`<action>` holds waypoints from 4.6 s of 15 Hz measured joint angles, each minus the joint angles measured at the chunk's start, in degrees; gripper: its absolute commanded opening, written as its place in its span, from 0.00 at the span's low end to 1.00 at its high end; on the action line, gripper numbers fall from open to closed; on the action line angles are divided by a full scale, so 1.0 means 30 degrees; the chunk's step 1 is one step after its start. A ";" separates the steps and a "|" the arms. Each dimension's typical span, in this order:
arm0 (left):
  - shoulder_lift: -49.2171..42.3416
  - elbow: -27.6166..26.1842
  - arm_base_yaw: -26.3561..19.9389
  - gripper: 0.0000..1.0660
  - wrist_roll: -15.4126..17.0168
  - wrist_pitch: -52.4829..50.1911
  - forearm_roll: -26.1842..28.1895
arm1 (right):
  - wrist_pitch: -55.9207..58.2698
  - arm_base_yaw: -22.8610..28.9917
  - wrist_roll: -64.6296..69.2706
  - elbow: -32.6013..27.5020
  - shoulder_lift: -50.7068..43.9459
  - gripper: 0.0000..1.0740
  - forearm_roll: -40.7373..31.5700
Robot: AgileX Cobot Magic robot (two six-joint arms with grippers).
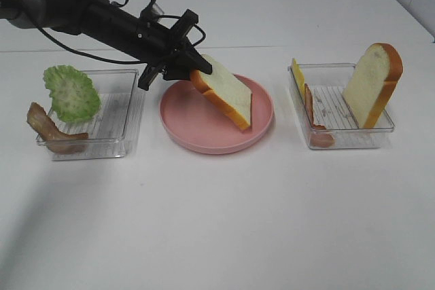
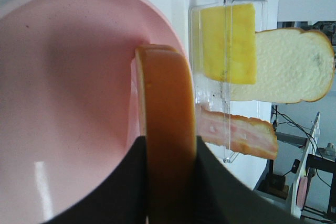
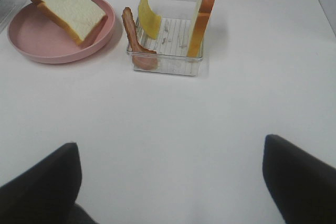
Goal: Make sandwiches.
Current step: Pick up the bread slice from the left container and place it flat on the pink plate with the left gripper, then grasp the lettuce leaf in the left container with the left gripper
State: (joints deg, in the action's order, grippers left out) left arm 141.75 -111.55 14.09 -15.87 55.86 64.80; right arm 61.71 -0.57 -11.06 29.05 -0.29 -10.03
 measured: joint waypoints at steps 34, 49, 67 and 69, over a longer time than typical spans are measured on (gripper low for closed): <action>-0.3400 -0.2788 0.3915 0.69 0.7124 0.1050 -1.8965 | 0.0000 0.0000 0.0000 0.0000 0.0000 0.81 0.0000; -0.3992 -0.6665 -0.2846 0.69 0.7850 0.4507 -1.9328 | 0.0000 0.0000 0.0000 0.0000 0.0000 0.81 0.0000; -0.4068 0.0210 -0.3705 0.62 0.8652 0.3323 -2.0264 | 0.0000 0.0000 0.0000 0.0000 0.0000 0.81 0.0000; -0.3877 0.0210 -0.3705 0.60 0.8652 0.2731 -2.0111 | 0.0000 0.0000 0.0000 0.0000 0.0000 0.81 0.0000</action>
State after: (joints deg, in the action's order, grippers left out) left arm 130.12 -110.92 2.98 10.08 64.06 4.47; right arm 61.71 -0.57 -11.06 29.05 -0.29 -10.03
